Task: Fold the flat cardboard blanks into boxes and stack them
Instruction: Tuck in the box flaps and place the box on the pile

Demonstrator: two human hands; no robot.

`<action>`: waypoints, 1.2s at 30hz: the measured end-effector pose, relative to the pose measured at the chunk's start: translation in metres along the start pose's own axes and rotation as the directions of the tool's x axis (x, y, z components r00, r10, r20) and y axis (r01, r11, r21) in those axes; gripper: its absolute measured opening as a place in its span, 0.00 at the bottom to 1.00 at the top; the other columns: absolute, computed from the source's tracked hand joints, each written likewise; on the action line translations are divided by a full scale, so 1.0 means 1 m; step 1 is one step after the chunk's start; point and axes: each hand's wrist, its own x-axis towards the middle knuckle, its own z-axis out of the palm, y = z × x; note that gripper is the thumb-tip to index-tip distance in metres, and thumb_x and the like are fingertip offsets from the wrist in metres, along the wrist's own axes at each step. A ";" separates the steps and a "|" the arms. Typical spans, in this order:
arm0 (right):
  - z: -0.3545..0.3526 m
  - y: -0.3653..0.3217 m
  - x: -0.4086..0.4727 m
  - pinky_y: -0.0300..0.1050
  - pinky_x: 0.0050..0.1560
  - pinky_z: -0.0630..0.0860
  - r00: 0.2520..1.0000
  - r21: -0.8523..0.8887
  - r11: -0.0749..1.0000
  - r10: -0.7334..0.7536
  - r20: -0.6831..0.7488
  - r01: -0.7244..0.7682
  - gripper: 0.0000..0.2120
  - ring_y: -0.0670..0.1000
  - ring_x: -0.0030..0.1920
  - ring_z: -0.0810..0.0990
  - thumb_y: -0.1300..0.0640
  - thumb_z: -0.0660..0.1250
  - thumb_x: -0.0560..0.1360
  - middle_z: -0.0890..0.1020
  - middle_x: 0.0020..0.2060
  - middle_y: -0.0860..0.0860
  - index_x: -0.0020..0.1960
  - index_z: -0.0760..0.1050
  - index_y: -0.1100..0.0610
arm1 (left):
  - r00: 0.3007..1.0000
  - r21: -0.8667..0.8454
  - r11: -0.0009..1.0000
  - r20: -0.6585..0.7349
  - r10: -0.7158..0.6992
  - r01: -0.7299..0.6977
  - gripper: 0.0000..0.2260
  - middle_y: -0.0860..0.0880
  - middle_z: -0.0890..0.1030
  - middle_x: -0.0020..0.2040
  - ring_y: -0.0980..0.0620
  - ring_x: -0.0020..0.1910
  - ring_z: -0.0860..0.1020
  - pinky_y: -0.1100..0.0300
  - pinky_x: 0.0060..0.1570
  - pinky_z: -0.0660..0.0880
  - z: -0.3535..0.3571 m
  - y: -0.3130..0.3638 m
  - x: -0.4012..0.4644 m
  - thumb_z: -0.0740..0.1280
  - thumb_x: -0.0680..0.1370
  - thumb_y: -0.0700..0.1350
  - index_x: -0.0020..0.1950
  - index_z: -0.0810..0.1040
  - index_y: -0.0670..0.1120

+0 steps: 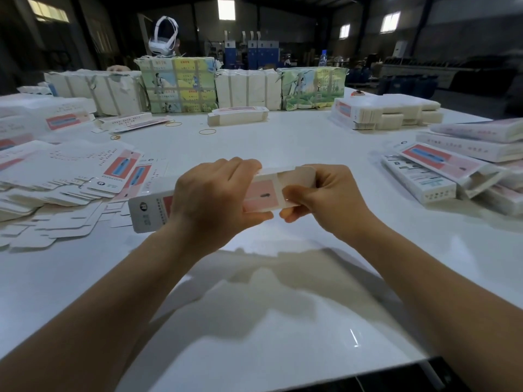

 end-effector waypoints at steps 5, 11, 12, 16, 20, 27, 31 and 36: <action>-0.003 0.002 0.003 0.46 0.29 0.80 1.000 0.012 1.000 0.015 -0.005 -0.015 0.16 0.53 0.30 0.82 0.74 0.64 0.72 0.83 0.30 0.48 0.37 0.80 0.56 | 0.986 -0.004 0.999 0.162 -0.038 0.039 0.40 0.40 0.80 0.49 0.41 0.41 0.77 0.53 0.41 0.73 0.002 -0.008 -0.002 0.78 0.58 0.61 0.62 0.73 0.39; -0.009 0.004 0.004 0.48 0.30 0.80 0.997 0.083 0.993 0.078 0.009 -0.079 0.08 0.55 0.28 0.80 0.72 0.64 0.73 0.81 0.33 0.59 0.43 0.79 0.63 | 0.973 0.001 0.993 0.202 -0.113 0.115 0.33 0.40 0.82 0.46 0.39 0.36 0.80 0.49 0.36 0.78 -0.002 -0.024 -0.006 0.77 0.62 0.59 0.57 0.77 0.39; -0.009 0.004 0.004 0.47 0.31 0.80 0.995 0.128 0.987 0.096 0.038 -0.100 0.05 0.55 0.29 0.80 0.69 0.65 0.73 0.81 0.34 0.60 0.44 0.80 0.64 | 0.973 -0.001 0.992 0.197 -0.123 0.126 0.31 0.40 0.83 0.45 0.39 0.34 0.80 0.49 0.34 0.78 -0.002 -0.025 -0.006 0.77 0.62 0.59 0.55 0.77 0.40; -0.004 0.003 0.001 0.47 0.33 0.80 0.991 0.090 0.991 0.088 0.103 -0.097 0.11 0.55 0.34 0.81 0.65 0.71 0.70 0.83 0.38 0.53 0.51 0.78 0.56 | 0.968 0.010 0.988 0.199 -0.155 0.156 0.28 0.39 0.84 0.44 0.37 0.29 0.79 0.50 0.32 0.78 -0.003 -0.028 -0.006 0.75 0.64 0.60 0.51 0.77 0.40; 0.001 0.002 0.001 0.48 0.33 0.81 0.999 0.051 0.998 0.038 0.012 -0.039 0.13 0.53 0.31 0.80 0.72 0.69 0.71 0.81 0.35 0.52 0.50 0.76 0.57 | 0.974 -0.065 0.984 0.165 -0.156 0.168 0.31 0.39 0.83 0.49 0.38 0.33 0.80 0.52 0.33 0.76 -0.001 -0.022 -0.006 0.73 0.65 0.60 0.59 0.75 0.41; 0.005 0.003 -0.002 0.42 0.36 0.79 0.955 -0.141 0.985 -0.138 -0.261 0.104 0.25 0.51 0.38 0.79 0.60 0.73 0.71 0.75 0.47 0.49 0.60 0.64 0.48 | 0.963 -0.256 0.930 0.113 -0.244 0.265 0.31 0.47 0.76 0.58 0.46 0.49 0.77 0.50 0.42 0.79 0.008 -0.007 -0.003 0.67 0.72 0.60 0.70 0.66 0.47; 0.006 0.008 -0.004 0.35 0.37 0.70 0.842 -0.413 0.889 -0.369 -0.394 0.197 0.17 0.47 0.36 0.71 0.57 0.74 0.70 0.73 0.40 0.49 0.53 0.69 0.50 | 0.950 -0.272 0.910 0.106 -0.295 0.313 0.33 0.48 0.76 0.57 0.48 0.49 0.77 0.50 0.42 0.79 0.010 -0.007 -0.003 0.62 0.70 0.65 0.69 0.67 0.48; 0.014 0.008 -0.007 0.29 0.39 0.69 0.819 -0.485 0.841 -0.444 -0.363 0.241 0.08 0.42 0.37 0.74 0.63 0.70 0.73 0.77 0.41 0.52 0.52 0.79 0.62 | 0.949 -0.288 0.904 0.119 -0.293 0.316 0.35 0.48 0.76 0.58 0.48 0.50 0.77 0.49 0.42 0.79 0.011 -0.007 -0.004 0.61 0.70 0.68 0.69 0.66 0.49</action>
